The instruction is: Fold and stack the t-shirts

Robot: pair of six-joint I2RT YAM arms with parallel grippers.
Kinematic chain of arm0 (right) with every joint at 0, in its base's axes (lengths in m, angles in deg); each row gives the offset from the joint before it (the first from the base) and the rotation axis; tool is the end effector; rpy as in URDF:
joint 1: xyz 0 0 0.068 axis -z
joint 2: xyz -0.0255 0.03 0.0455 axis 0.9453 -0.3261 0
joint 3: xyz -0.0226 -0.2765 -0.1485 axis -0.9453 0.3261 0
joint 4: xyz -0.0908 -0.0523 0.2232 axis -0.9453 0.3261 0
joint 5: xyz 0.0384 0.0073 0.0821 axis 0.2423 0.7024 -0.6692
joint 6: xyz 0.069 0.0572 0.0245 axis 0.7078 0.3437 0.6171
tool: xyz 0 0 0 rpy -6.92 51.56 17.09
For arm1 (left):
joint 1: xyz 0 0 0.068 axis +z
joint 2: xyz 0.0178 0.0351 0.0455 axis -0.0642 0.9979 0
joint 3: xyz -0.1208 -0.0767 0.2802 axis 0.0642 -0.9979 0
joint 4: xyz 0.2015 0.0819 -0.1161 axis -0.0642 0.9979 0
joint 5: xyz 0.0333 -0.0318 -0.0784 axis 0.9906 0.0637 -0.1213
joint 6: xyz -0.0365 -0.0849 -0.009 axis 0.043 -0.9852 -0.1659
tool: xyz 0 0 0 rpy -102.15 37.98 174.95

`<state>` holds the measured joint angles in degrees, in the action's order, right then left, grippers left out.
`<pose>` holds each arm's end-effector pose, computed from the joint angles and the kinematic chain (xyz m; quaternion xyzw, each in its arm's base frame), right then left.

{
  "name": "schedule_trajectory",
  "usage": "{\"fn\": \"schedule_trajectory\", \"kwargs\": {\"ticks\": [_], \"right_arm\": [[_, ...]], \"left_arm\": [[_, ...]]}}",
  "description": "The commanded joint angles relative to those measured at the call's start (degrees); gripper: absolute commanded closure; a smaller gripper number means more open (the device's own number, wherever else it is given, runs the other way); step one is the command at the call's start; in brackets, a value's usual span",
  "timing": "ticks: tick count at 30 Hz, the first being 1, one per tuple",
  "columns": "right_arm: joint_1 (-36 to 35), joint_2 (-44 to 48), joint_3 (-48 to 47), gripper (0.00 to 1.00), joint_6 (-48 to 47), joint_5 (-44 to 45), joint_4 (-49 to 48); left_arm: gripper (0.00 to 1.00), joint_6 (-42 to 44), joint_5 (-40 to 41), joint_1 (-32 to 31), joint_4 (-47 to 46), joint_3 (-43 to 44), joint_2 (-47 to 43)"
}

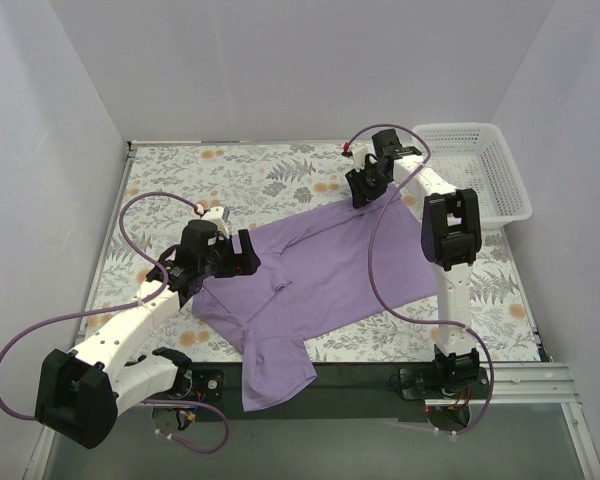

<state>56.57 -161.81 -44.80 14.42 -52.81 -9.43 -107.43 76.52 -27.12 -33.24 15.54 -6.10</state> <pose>0.5175 0.1608 0.1755 -0.3444 0.8884 0.1396 0.2697 0.1968 -0.0914 0.2414 -0.2868 0.8673 -0.2973 0.2779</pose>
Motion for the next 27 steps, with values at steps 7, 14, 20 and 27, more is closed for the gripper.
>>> {"fn": "schedule_trajectory", "kwargs": {"ticks": [7,14,20,27], "right_arm": [[0.1,5.5,2.5,0.41,-1.1,1.9,-1.7],[0.5,6.2,5.5,0.45,-1.5,2.4,-2.2],[1.1,8.6,8.3,0.52,-2.1,1.3,-2.2],[1.6,11.9,12.1,0.54,-3.1,1.5,-2.3]], "left_arm": [[0.14,0.5,0.1,0.1,-0.5,0.5,0.0],[0.14,0.5,0.1,0.0,-0.5,0.5,-0.1],[0.14,0.6,0.1,0.0,-0.5,0.6,-0.1],[0.14,0.6,0.0,0.1,-0.5,0.6,0.0]]}}
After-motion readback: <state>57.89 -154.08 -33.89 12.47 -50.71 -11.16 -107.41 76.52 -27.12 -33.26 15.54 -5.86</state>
